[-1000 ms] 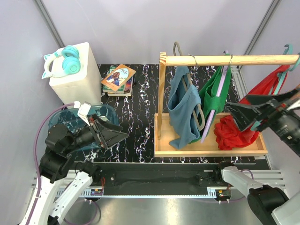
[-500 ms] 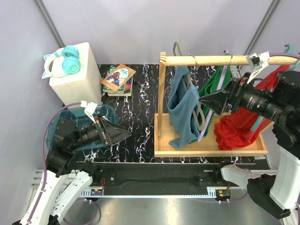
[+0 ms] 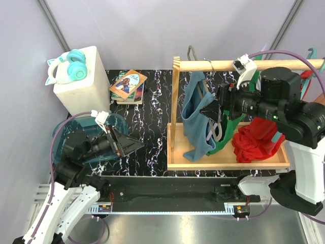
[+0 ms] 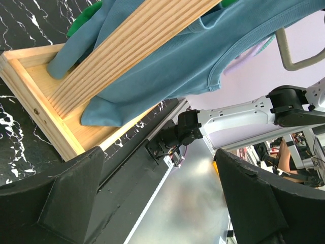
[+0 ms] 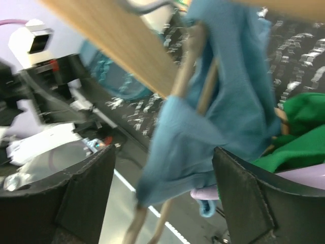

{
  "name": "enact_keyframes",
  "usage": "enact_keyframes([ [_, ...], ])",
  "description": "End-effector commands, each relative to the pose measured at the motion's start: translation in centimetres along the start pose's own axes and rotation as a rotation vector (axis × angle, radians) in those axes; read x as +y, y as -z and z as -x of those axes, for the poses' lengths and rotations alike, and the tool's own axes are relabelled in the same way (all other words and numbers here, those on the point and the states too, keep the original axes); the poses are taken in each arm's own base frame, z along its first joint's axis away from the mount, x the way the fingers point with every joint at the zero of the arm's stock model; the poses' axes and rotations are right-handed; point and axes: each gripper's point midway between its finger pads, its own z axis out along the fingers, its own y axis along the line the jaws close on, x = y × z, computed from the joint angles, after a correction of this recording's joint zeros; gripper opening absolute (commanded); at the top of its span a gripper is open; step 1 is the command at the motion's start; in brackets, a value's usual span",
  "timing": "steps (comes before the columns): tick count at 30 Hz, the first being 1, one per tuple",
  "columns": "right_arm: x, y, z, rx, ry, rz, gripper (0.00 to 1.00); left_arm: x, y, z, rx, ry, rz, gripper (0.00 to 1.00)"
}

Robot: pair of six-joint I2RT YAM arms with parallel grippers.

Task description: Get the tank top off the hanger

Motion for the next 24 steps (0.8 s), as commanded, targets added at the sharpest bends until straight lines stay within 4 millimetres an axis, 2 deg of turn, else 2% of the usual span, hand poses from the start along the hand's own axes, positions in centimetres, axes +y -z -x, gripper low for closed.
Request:
enact_keyframes([
  [1,-2.6,0.3,-1.0,0.031,0.016,-0.154,0.82,-1.0,0.0,1.0,-0.047,-0.021,-0.037,0.94],
  [4,-2.3,0.4,-0.5,0.004,0.007,-0.151,0.69,-1.1,0.1,1.0,-0.049,-0.018,-0.037,0.94],
  [5,-2.1,0.7,-0.2,-0.009,-0.002,-0.148,0.56,-1.2,0.2,1.1,-0.052,-0.019,-0.04,0.93],
  [8,-1.4,0.7,0.1,-0.019,-0.022,-0.115,0.5,-1.2,0.2,0.9,-0.046,-0.014,-0.043,0.93],
  [9,-0.9,0.7,0.0,-0.013,-0.027,-0.091,0.44,-1.3,0.2,0.9,-0.045,-0.015,-0.046,0.93],
  [12,-0.1,0.8,0.2,-0.017,-0.038,-0.055,0.35,-1.6,0.4,0.9,-0.046,-0.021,-0.054,0.93],
  [24,3.3,3.2,2.8,-0.109,-0.116,0.082,0.01,-2.8,1.1,0.6,-0.04,-0.036,-0.095,0.93],
])
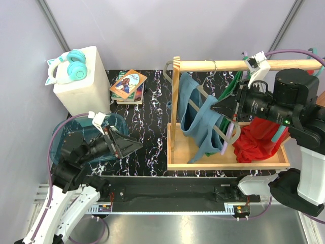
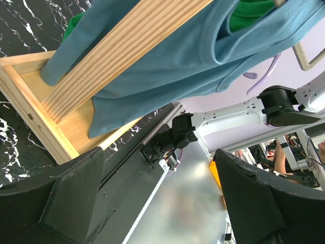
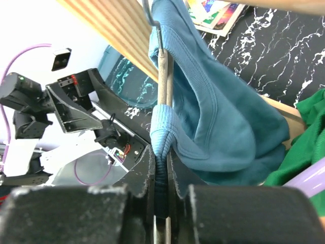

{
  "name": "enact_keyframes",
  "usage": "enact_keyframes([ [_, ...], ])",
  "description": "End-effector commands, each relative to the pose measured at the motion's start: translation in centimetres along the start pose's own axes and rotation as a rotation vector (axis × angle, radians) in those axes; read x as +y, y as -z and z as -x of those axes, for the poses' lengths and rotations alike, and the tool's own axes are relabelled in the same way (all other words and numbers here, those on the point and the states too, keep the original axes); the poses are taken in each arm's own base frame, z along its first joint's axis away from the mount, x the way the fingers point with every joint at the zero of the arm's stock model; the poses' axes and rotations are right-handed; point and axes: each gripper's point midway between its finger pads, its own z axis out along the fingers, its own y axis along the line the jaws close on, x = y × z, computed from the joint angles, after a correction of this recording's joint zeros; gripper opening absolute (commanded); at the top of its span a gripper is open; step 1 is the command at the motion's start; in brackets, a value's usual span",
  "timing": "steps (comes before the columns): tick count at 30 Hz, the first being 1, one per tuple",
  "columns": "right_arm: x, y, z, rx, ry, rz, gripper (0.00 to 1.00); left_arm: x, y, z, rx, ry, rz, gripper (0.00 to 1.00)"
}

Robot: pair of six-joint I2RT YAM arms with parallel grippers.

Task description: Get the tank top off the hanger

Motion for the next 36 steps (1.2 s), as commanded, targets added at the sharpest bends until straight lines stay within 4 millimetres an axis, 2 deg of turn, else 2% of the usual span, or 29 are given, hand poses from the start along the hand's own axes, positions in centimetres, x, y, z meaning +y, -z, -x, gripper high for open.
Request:
enact_keyframes([
  [1,2.4,1.3,1.5,-0.055,-0.038,0.096,0.0,-2.1,0.5,0.5,-0.015,-0.035,-0.071,0.93],
  [12,2.2,3.9,2.9,-0.156,-0.051,0.067,0.0,-3.2,0.3,0.6,0.037,-0.053,-0.11,0.93],
  [17,2.2,5.5,2.0,-0.152,-0.05,0.075,0.0,-3.8,-0.3,1.2,0.057,-0.073,-0.128,0.93],
  [19,2.2,6.2,1.1,-0.141,-0.044,0.086,0.0,-4.3,-1.4,1.3,0.08,-0.056,-0.158,0.92],
  [21,2.1,6.7,0.4,-0.134,-0.042,0.091,0.0,-5.9,-2.1,1.2,0.111,-0.075,-0.206,0.91],
  [22,2.3,7.4,-0.3,-0.127,-0.033,0.112,0.0,-6.1,-2.5,1.5,0.096,-0.083,-0.196,0.91],
  [26,2.5,9.1,-2.2,-0.102,-0.019,0.155,0.0,-9.5,-3.5,2.0,0.085,-0.132,-0.256,0.91],
  [27,2.5,9.4,-2.6,-0.099,-0.015,0.16,0.0,-10.8,-3.8,1.5,0.097,-0.142,-0.292,0.91],
  [28,2.4,10.0,-3.4,-0.095,-0.014,0.169,0.0,-11.1,-4.8,1.0,0.12,-0.144,-0.289,0.89],
  [29,2.4,10.3,-3.8,-0.093,-0.012,0.176,0.0,-12.6,-4.7,1.4,0.109,-0.182,-0.321,0.88],
  [31,2.4,11.0,-5.0,-0.07,-0.007,0.196,0.0,-14.5,-5.5,0.5,0.121,-0.208,-0.343,0.87],
  [34,2.3,11.8,-6.7,-0.041,-0.001,0.217,0.0,-18.2,-5.5,1.4,0.074,-0.263,-0.391,0.87],
  [35,2.2,11.9,-7.1,-0.036,-0.002,0.22,0.0,-19.2,-5.3,1.1,0.077,-0.29,-0.415,0.86],
  [36,2.1,12.2,-7.8,-0.032,-0.001,0.228,0.0,-19.7,-5.7,1.7,0.047,-0.302,-0.402,0.86],
])
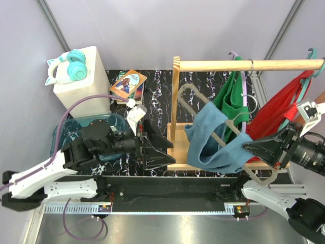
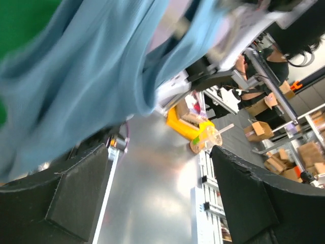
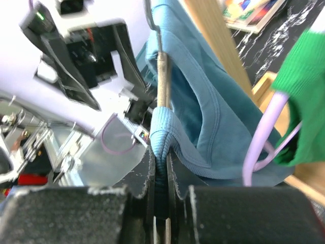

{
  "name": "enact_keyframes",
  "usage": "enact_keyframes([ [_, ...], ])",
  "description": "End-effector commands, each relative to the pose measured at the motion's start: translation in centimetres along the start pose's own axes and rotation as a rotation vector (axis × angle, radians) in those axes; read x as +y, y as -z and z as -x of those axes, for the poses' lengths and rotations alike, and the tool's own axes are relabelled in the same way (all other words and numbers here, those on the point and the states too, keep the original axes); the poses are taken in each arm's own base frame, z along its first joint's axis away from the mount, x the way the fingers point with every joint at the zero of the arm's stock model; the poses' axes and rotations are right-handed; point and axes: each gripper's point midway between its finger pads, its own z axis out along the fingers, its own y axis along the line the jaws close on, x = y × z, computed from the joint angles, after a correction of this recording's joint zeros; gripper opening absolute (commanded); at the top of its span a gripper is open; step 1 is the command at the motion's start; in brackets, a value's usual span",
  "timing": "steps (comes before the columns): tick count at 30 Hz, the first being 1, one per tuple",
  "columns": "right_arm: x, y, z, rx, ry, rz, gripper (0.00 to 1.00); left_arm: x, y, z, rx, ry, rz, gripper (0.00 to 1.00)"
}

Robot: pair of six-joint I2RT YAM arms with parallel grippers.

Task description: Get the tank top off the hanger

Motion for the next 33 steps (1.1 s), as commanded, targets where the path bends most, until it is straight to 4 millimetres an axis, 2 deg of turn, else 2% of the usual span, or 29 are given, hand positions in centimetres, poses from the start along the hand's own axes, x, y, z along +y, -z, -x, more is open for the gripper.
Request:
enact_keyframes([
  [1,0.7,0.8,-2.6,0.075,0.008,0.076,0.0,-4.4,-0.4,6.7,-0.22,-0.168,-0.014,0.85],
  [2,0.6,1.0,-2.9,0.078,0.006,0.078,0.0,-4.6,-1.7,6.3,-0.193,-0.2,-0.009,0.84],
  [3,0.3,1.1,-3.4,0.081,0.002,0.076,0.0,-4.6,-2.4,6.8,-0.203,-0.215,0.012,0.83],
  [4,0.2,1.1,-3.6,0.079,0.002,0.073,0.0,-6.6,-2.0,8.8,-0.242,-0.238,-0.012,0.83],
  [5,0.2,1.1,-3.7,0.081,0.0,0.076,0.0,-6.0,-4.4,7.1,-0.155,-0.283,0.017,0.82],
  [6,0.0,0.9,-4.0,0.083,-0.003,0.077,0.0,-5.4,-4.9,8.0,-0.176,-0.306,0.098,0.82],
  [7,0.1,0.9,-4.2,0.086,-0.004,0.083,0.0,-7.3,-4.3,10.5,-0.229,-0.33,0.108,0.82],
  [8,0.0,0.8,-4.3,0.09,-0.003,0.083,0.0,-7.2,-5.1,9.1,-0.169,-0.388,0.151,0.81],
  [9,-0.2,0.7,-4.6,0.095,-0.005,0.078,0.0,-5.6,-6.5,9.1,-0.168,-0.412,0.262,0.81],
  [10,-0.4,0.7,-4.7,0.099,-0.007,0.073,0.0,-6.3,-6.5,10.2,-0.193,-0.421,0.285,0.81],
  [11,-0.5,0.7,-4.9,0.103,-0.009,0.071,0.0,-5.7,-6.8,9.3,-0.153,-0.442,0.328,0.81],
  [12,-0.6,0.8,-5.1,0.104,-0.011,0.07,0.0,-4.2,-7.8,8.8,-0.142,-0.457,0.414,0.79],
  [13,-0.6,0.9,-5.1,0.1,-0.008,0.071,0.0,-4.1,-7.8,8.9,-0.147,-0.461,0.443,0.78],
  [17,-0.6,1.5,-5.4,0.093,-0.009,0.071,0.0,-2.5,-8.5,6.6,-0.109,-0.499,0.575,0.73],
  [22,-0.7,2.0,-5.8,0.092,-0.015,0.069,0.0,-0.5,-8.5,5.3,-0.124,-0.502,0.734,0.72],
  [25,-0.7,2.2,-6.2,0.097,-0.02,0.074,0.0,0.2,-8.5,4.9,-0.126,-0.505,0.78,0.71],
  [29,-0.8,2.5,-6.7,0.098,-0.029,0.078,0.0,0.6,-8.8,5.3,-0.14,-0.516,0.83,0.59],
  [33,-0.8,2.7,-6.9,0.096,-0.035,0.081,0.0,0.7,-9.5,5.6,-0.136,-0.506,0.821,0.54],
])
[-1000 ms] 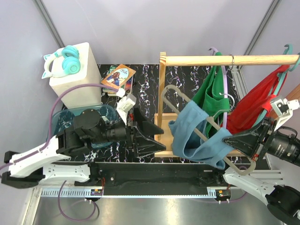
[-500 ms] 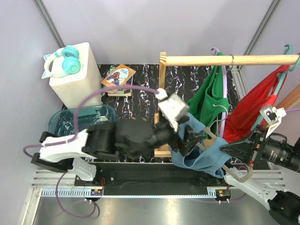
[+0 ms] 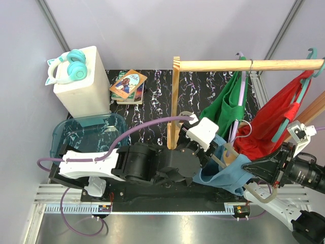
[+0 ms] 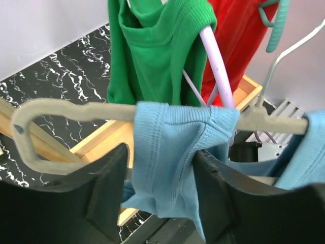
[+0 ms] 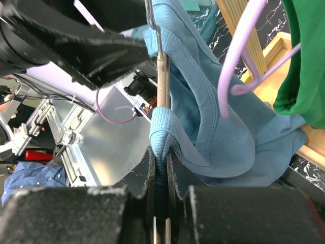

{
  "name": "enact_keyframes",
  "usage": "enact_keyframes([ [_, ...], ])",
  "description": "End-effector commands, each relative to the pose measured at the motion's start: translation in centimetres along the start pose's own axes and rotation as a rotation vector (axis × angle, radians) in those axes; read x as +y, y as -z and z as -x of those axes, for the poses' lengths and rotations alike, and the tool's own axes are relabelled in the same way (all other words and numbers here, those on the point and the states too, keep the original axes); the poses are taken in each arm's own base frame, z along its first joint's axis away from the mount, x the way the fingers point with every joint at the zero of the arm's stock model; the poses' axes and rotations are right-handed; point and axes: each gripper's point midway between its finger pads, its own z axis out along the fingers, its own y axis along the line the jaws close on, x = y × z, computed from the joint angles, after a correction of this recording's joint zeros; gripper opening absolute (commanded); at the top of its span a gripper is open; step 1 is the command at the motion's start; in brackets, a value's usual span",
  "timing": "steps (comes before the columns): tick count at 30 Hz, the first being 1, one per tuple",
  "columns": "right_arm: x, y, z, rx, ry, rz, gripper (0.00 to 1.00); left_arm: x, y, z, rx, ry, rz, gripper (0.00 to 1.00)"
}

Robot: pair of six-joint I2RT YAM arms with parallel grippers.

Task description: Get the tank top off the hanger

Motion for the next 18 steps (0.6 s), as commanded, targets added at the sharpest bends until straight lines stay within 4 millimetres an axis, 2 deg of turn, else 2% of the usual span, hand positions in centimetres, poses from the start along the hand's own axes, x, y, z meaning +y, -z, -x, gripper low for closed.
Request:
enact_keyframes([
  [1,0.7,0.6,-0.4,-0.002,-0.01,0.04,0.0,1.1,0.0,2.5,-0.05,0.068,0.049,0.52],
  [2,0.7,0.6,-0.4,-0.003,-0.011,0.041,0.0,1.1,-0.2,2.4,-0.044,0.068,0.044,0.5],
  [5,0.4,0.7,-0.7,0.004,-0.011,0.033,0.0,1.2,-0.3,2.2,-0.036,0.065,0.041,0.37],
  [6,0.3,0.7,-0.8,0.005,-0.011,0.027,0.0,1.3,-0.2,2.4,-0.037,0.067,0.041,0.28],
  [9,-0.3,0.5,-1.7,0.03,-0.014,0.012,0.0,2.4,0.2,2.8,-0.034,0.077,0.034,0.12],
  [10,-0.5,0.4,-2.0,0.038,-0.014,0.008,0.0,3.0,0.6,3.0,-0.031,0.086,0.027,0.0],
  [16,-1.3,1.4,-4.1,0.041,-0.003,0.008,0.0,6.9,1.4,3.2,-0.032,0.112,0.064,0.0],
  [17,-1.5,1.8,-4.6,0.035,0.004,0.012,0.0,7.9,2.1,3.7,-0.045,0.131,0.065,0.0],
  [18,-1.5,2.0,-4.9,0.034,0.006,0.016,0.0,8.3,2.1,3.2,-0.039,0.126,0.074,0.0],
])
